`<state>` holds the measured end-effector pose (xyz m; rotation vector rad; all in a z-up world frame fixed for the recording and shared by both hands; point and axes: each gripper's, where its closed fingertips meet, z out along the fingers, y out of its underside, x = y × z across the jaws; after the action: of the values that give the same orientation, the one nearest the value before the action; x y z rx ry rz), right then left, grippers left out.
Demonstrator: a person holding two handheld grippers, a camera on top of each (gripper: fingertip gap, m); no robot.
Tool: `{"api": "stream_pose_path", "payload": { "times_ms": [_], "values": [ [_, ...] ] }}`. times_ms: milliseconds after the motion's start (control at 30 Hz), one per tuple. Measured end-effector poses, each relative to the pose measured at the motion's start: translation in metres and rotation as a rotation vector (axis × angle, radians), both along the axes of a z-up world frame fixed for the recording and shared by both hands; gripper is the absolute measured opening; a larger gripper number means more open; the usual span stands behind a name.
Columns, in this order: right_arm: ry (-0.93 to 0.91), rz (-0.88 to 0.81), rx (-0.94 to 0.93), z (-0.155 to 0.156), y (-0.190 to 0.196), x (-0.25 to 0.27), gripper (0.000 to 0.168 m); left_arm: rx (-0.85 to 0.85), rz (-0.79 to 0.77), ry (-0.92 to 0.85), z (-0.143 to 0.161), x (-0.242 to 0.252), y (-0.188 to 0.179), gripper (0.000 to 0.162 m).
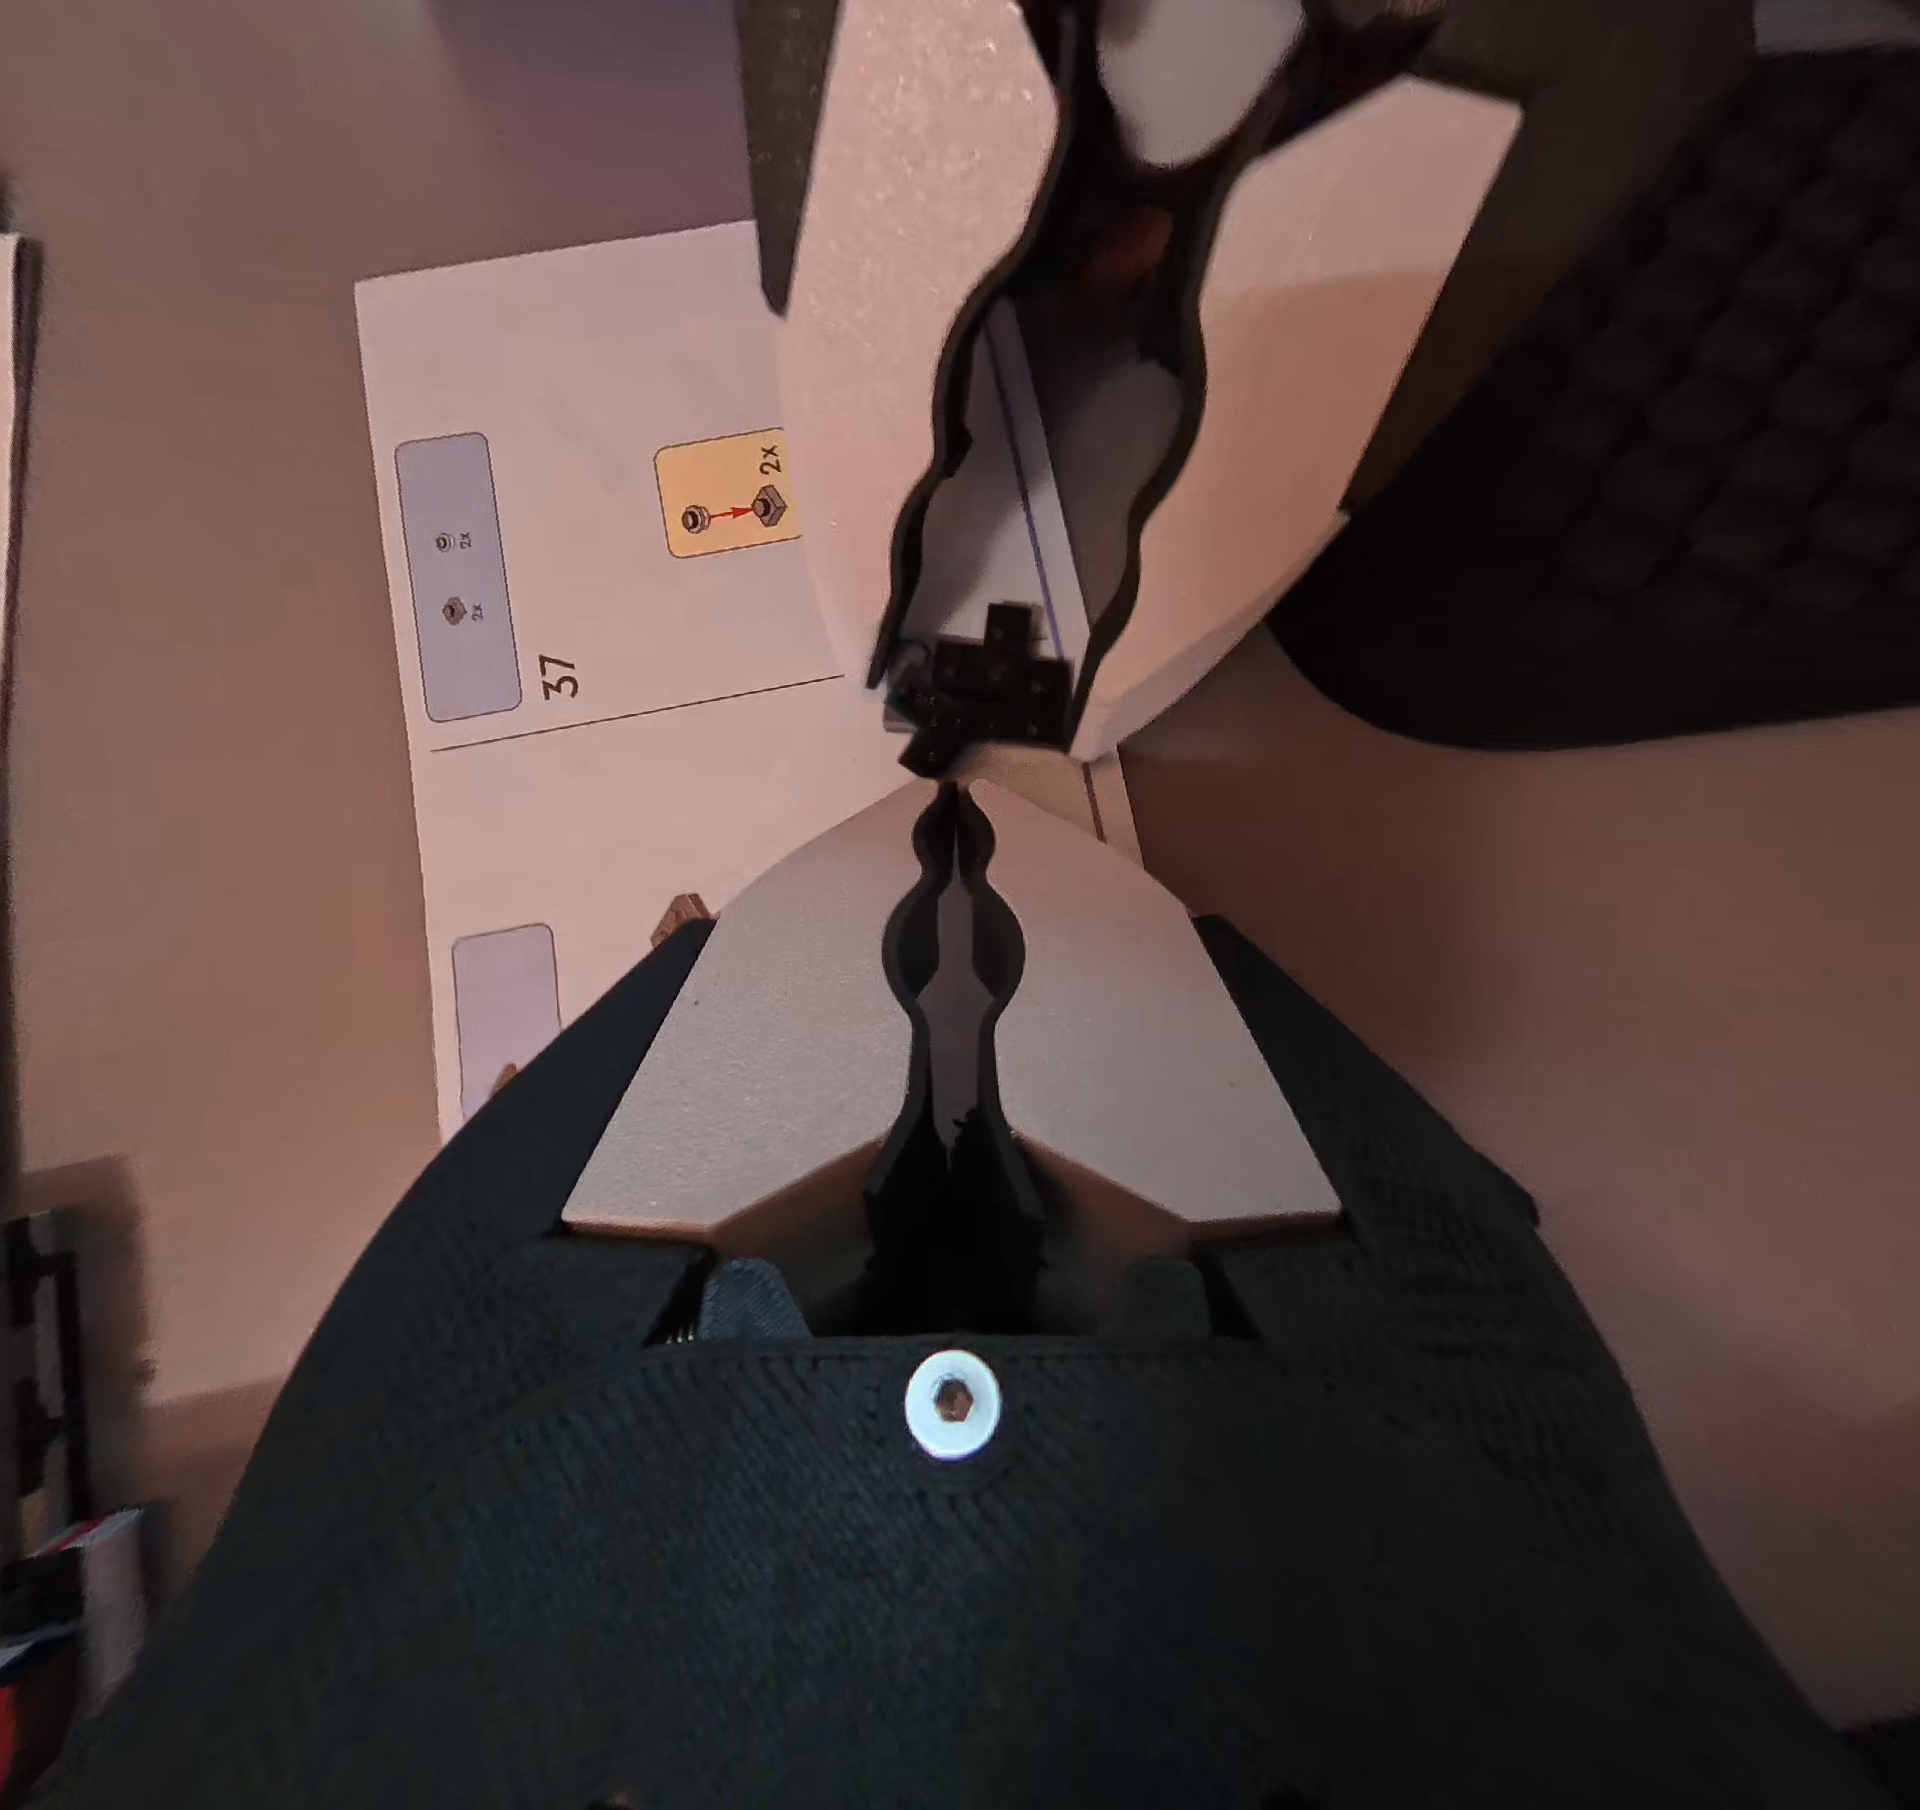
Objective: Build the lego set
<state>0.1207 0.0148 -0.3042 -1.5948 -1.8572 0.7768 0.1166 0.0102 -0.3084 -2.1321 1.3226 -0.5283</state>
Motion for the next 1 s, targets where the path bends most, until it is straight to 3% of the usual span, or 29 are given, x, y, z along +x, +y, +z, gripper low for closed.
{"api": "stream_pose_path", "payload": {
  "times_ms": [167, 267, 433, 733, 833, 1000],
  "values": [
    [-0.023, 0.028, -0.035, 0.004, -0.001, 0.005, 0.053, 0.06, -0.068, 0.096, 0.005, -0.017, -0.006, 0.001],
    [-0.056, 0.036, -0.016, -0.001, 0.001, 0.011, 0.048, 0.097, -0.056, 0.043, 0.013, -0.017, -0.003, 0.003],
    [-0.016, 0.028, 0.012, -0.001, -0.002, 0.007, 0.04, 0.105, -0.09, 0.016, 0.011, -0.004, -0.002, 0.021],
    [-0.005, 0.029, -0.002, -0.002, -0.002, 0.005, 0.034, 0.104, -0.065, 0.067, 0.002, 0.002, 0.004, 0.017],
    [0.005, 0.046, -0.008, -0.001, -0.004, -0.001, 0.034, 0.131, 0.033, 0.023, 0.017, -0.014, 0.003, 0.017],
    [0.093, 0.115, -0.062, 0.021, -0.02, -0.021, 0.033, 0.225, 0.294, -0.232, 0.075, -0.057, -0.018, 0.017]
  ]
}}
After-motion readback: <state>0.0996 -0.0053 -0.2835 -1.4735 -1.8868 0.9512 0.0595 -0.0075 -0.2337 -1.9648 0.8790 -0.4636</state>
